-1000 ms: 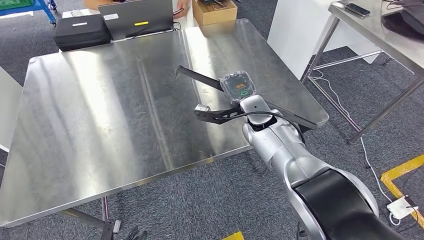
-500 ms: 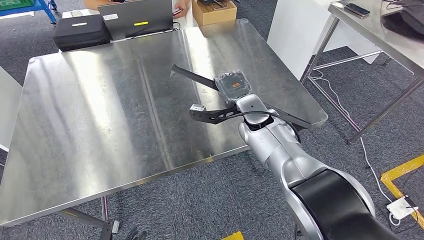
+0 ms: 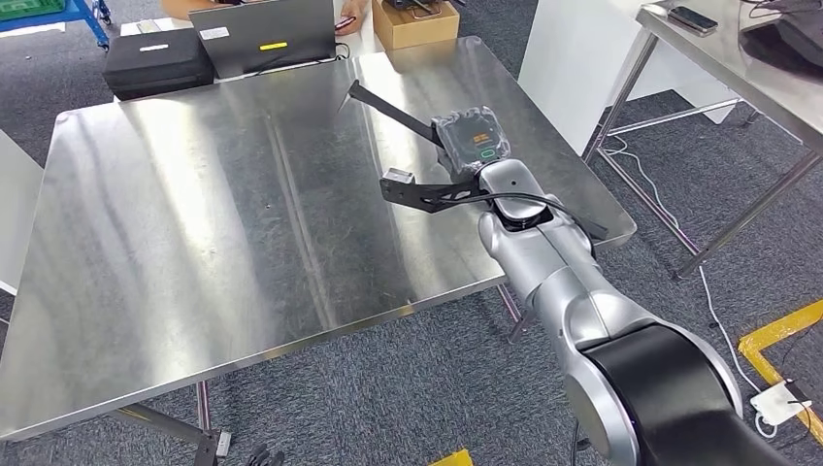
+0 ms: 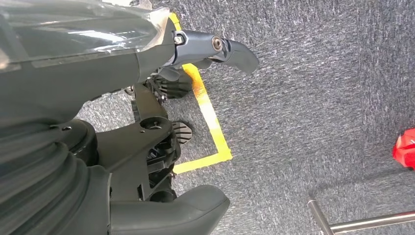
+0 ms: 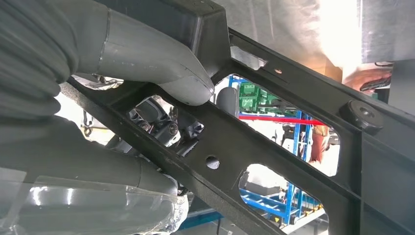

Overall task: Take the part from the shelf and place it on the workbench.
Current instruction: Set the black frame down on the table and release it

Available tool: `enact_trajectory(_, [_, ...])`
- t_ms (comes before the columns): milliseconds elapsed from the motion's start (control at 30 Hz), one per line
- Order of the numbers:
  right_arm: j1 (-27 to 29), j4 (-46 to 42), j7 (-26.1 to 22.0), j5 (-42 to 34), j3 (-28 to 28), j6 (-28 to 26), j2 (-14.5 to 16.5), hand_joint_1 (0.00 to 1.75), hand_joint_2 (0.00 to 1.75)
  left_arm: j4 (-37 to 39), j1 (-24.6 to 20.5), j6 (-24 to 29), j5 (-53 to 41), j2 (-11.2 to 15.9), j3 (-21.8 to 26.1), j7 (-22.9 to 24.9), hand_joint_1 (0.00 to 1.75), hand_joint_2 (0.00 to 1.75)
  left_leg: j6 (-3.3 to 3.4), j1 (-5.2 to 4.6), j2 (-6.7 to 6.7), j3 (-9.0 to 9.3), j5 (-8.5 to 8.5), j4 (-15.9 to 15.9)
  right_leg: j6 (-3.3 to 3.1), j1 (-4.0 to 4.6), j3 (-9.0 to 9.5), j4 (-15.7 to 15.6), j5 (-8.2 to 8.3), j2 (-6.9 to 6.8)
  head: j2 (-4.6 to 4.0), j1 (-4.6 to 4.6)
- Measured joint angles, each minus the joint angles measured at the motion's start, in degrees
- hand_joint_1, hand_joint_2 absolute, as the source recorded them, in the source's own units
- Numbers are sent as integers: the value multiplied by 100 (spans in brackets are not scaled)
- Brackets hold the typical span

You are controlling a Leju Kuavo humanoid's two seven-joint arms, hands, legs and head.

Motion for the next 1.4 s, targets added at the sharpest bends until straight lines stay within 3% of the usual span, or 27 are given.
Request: enact_trajectory(1400, [9, -68, 104, 306, -117, 195, -126, 175, 175, 0, 0, -120, -113, -66, 146, 116, 0, 175, 0, 0, 0, 0, 0, 0, 0, 0, 0, 0, 0, 0, 0, 0])
